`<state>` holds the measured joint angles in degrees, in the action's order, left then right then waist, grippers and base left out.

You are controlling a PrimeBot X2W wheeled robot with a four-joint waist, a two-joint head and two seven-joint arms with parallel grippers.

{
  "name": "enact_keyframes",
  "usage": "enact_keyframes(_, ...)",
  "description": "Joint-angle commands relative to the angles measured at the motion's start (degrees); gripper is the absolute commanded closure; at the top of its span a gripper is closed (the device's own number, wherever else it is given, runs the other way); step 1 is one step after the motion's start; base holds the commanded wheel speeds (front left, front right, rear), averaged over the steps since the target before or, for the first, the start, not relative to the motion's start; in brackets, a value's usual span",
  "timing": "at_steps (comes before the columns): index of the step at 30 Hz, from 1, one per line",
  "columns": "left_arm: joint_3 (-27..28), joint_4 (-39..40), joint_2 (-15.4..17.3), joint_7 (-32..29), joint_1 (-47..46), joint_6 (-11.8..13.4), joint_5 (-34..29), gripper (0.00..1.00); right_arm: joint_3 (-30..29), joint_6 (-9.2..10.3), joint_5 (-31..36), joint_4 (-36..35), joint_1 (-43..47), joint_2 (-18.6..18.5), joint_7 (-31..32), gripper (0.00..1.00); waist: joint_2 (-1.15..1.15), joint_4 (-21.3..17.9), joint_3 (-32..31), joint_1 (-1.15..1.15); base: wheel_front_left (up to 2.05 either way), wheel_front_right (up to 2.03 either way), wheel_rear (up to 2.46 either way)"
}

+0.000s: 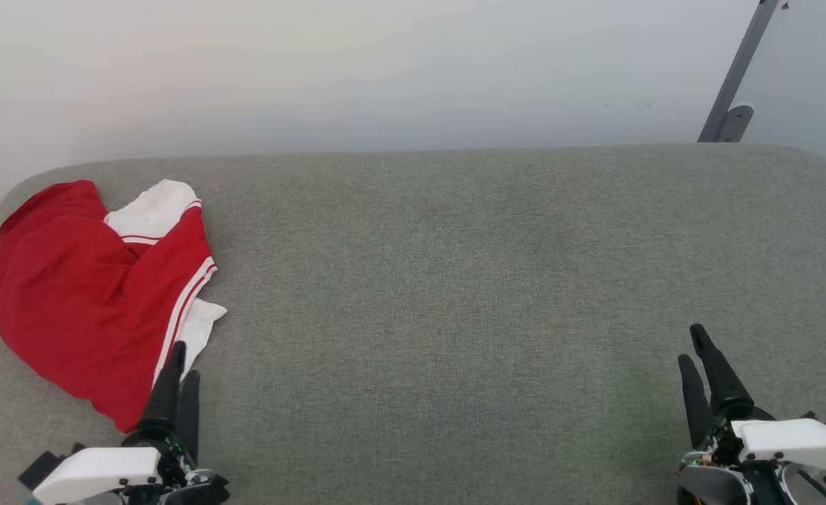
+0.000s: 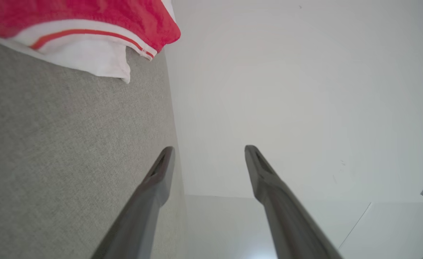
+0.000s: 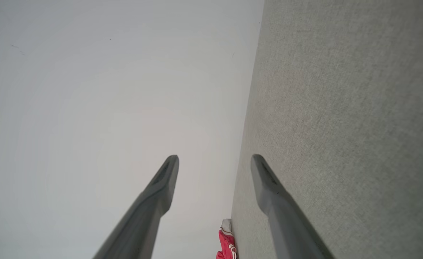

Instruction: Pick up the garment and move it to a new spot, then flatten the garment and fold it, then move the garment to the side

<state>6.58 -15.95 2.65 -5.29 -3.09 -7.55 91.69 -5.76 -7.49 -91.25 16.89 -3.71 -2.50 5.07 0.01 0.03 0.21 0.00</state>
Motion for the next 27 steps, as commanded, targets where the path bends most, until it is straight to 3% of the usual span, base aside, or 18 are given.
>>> enact_keyframes(1, 0.21, 1.33, 0.85, 0.52, -1.07, 0.01, -0.87, 0.00, 0.21, 0.00, 0.60, -0.93, -1.99, -0.46, -0.49, 0.00, -0.01, 0.01, 0.01, 0.00, 0.00, 0.00, 0.00)
enact_keyframes(11, -0.16, 1.20, 3.44, 3.76, -1.17, 0.02, -11.41, 0.00, 1.80, 0.00, 11.06, 0.34, -3.84, -2.28, -3.54, 0.00, -0.01, 0.11, 0.16, 0.00, 0.00, 0.00, 0.00)
enact_keyframes(27, 0.38, 3.84, 4.49, 7.50, -0.63, 0.03, -32.38, 0.00, 0.09, 0.00, 33.97, -2.13, -5.02, -0.58, -7.28, 0.00, -0.01, 0.29, 0.99, 0.00, 0.00, 0.00, 0.00)
